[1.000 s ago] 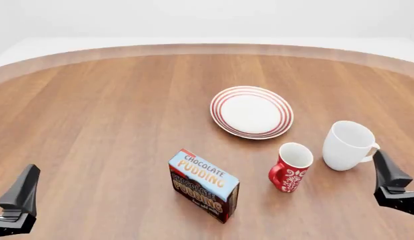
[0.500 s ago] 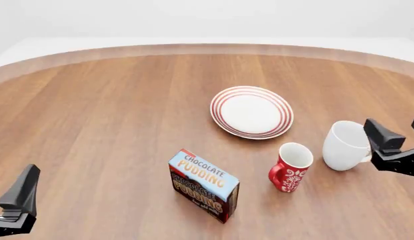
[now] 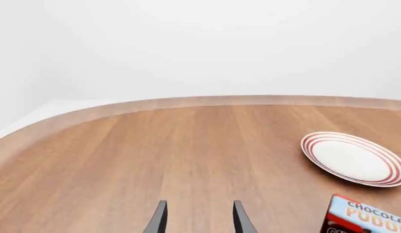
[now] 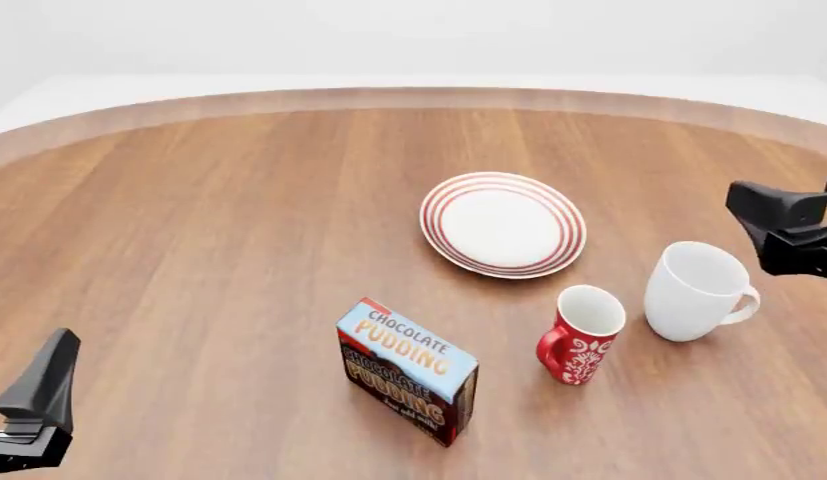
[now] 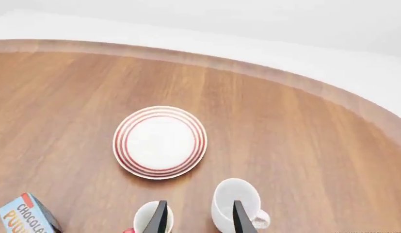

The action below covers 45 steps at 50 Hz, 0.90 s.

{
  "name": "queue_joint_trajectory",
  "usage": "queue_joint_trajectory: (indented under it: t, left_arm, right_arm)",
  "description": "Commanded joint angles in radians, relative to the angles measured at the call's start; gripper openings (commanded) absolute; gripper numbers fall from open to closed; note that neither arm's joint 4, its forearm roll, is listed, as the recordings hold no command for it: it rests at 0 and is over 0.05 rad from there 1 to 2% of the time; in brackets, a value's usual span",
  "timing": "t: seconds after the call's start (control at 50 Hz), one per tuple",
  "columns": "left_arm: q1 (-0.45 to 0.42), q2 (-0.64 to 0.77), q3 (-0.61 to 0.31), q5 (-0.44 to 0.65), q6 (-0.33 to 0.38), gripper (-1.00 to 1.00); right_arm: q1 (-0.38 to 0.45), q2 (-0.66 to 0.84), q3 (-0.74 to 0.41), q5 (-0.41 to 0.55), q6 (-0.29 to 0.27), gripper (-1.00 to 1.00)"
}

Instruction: Put the chocolate pudding to the right of the plate.

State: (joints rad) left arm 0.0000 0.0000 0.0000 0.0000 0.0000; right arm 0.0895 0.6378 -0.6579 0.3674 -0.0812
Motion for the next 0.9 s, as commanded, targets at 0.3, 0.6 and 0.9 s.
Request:
queue_joint_trajectory:
  t: [0.3, 0.6, 0.9]
  left_arm:
    - [0.000, 0.000, 0.000, 0.000, 0.000, 1.00]
    - [0.000, 0.000, 0.000, 0.000, 0.000, 1.00]
    - [0.000, 0.000, 0.000, 0.000, 0.000, 1.00]
  right_arm:
    - [0.217, 0.092, -0.244, 0.287, 0.009, 1.00]
    - [0.353, 0.194, -0.220, 0.347, 0.034, 1.00]
    - [0.443, 0.238, -0.257, 0.406, -0.020, 1.00]
